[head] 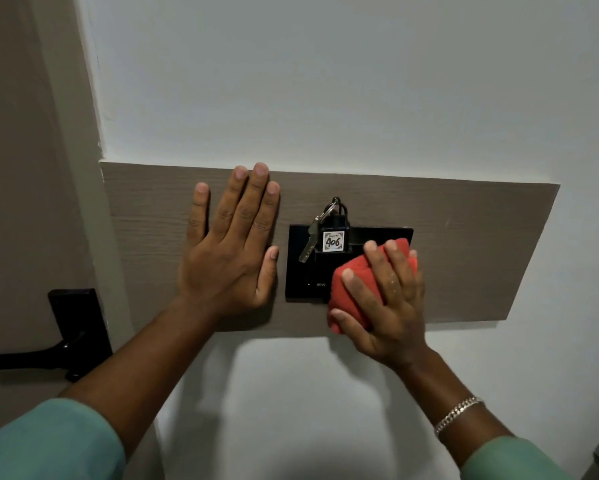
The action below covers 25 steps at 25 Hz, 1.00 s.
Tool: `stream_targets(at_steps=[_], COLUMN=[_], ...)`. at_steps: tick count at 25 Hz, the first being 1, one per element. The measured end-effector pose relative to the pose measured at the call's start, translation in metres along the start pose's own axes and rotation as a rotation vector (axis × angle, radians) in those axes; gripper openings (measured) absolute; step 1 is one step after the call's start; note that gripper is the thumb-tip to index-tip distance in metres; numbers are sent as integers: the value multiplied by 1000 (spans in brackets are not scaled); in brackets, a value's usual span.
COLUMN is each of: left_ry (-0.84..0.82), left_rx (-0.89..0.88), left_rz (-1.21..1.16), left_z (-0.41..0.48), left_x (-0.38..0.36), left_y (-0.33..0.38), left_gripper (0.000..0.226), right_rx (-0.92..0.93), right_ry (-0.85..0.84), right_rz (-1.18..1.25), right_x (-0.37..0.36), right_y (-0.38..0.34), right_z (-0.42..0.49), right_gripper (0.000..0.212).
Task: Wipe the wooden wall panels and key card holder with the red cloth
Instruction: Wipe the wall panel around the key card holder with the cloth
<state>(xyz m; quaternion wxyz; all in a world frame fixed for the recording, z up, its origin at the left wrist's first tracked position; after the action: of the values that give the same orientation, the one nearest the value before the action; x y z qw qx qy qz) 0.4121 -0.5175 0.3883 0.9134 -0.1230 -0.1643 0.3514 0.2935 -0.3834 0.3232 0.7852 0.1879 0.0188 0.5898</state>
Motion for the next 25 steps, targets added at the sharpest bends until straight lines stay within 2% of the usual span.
stream_targets(at_steps=[4,9,11,14,15,16,18,21,23,25], left_ry=[1,-3,-27,-57,-64,-72,-48,39,-56,-228], left_rx=[-1,-4,3,32,49,86,241,643,850,964], left_rz=[4,9,6,3,-18,-68,-217,-622,-962,-1215], left_z=[-1,-2,-2,2,6,9,7,-40,-63,-68], left_x=[-2,-4,-5,2,9,16,33,55,46,29], left_y=[0,1,1,-1,1,2,9,43,82,118], left_gripper=[74,75,75,73,72,71,63,25,11,14], right_rx=[-221,-163,-328,-721,-791,-809,-734,-598,-535,-469], right_ry=[45,58,107,227,245,225,105,-15,-42,-69], right_rz=[83,72,67,105,136,167,202,247,338,461], right_x=[6,11,11,12,13,11,8,9,10,12], right_y=[30,38,47,41,36,33,27,30,30,27], right_z=[19,36,30,5,-3,-9,-13,-17,-20,-29], right_gripper=[54,51,51,52,53,55,58,63,66,68])
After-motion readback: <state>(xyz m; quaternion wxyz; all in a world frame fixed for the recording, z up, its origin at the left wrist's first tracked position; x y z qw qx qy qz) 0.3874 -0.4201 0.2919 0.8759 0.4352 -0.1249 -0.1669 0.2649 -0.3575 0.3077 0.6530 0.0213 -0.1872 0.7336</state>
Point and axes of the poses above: each hand's wrist, its own z-axis towards the middle knuckle, its own x-axis out of the back of the hand, y = z × x, the point moved 10 cm from there along z, towards the middle knuckle, and after that the axes turned 1 degree about -y, right-handed, at the moved point
